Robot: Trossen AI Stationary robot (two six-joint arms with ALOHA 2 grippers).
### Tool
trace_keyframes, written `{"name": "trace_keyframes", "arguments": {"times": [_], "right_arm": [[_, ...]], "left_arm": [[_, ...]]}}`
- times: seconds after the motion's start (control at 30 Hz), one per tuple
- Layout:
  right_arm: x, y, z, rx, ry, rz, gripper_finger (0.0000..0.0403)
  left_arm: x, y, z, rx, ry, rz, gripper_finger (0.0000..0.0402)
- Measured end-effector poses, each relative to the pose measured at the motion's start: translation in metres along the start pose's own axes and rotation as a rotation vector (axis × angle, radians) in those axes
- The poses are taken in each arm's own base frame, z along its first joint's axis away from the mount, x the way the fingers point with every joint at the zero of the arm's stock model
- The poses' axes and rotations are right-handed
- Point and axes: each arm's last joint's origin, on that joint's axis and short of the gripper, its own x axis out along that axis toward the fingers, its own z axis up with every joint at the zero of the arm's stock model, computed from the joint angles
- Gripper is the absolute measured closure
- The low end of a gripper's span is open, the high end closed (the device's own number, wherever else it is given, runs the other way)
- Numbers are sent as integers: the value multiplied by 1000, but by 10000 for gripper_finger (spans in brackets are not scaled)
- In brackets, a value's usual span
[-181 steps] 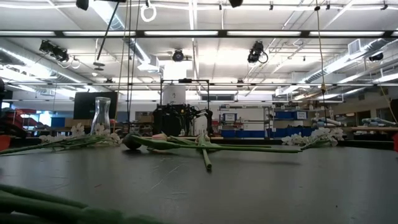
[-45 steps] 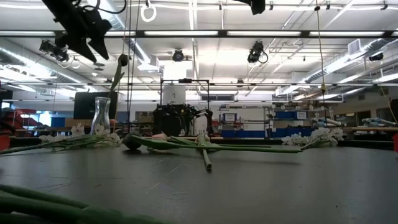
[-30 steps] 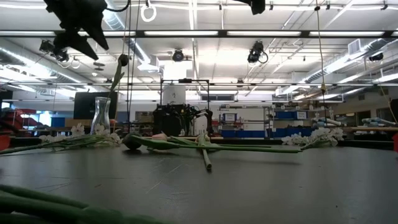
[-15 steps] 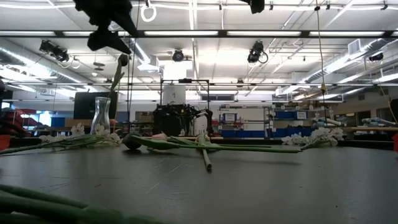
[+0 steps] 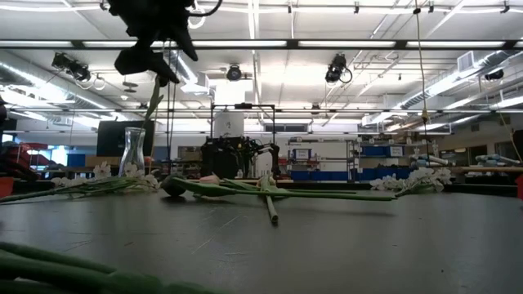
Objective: Sort flowers into vase by color
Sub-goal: Put the red flowers into the transparent vase
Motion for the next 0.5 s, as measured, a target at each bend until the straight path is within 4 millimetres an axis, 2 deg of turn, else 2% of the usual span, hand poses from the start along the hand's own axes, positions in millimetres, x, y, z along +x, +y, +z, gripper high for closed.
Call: {"name": "trace_keyframes", "arguments": {"times": [0.1,0.17,0.23,0.37,0.5], "right_arm": [[8,-4,-11,142,188,118,273],[13,-9,-25,247,283,93,273],[17,-10,-39,258,357,53,273],[22,-18,-66,359,467,-149,273],[23,-27,-92,536,531,-492,273]], "left_arm": [[1,-4,0,-61,-34,-9,130],[3,-7,3,-100,-75,-29,130],[7,-9,4,-115,-87,-24,130],[16,-14,6,-136,-107,-46,130],[25,-17,5,-108,-98,-39,130]]}}
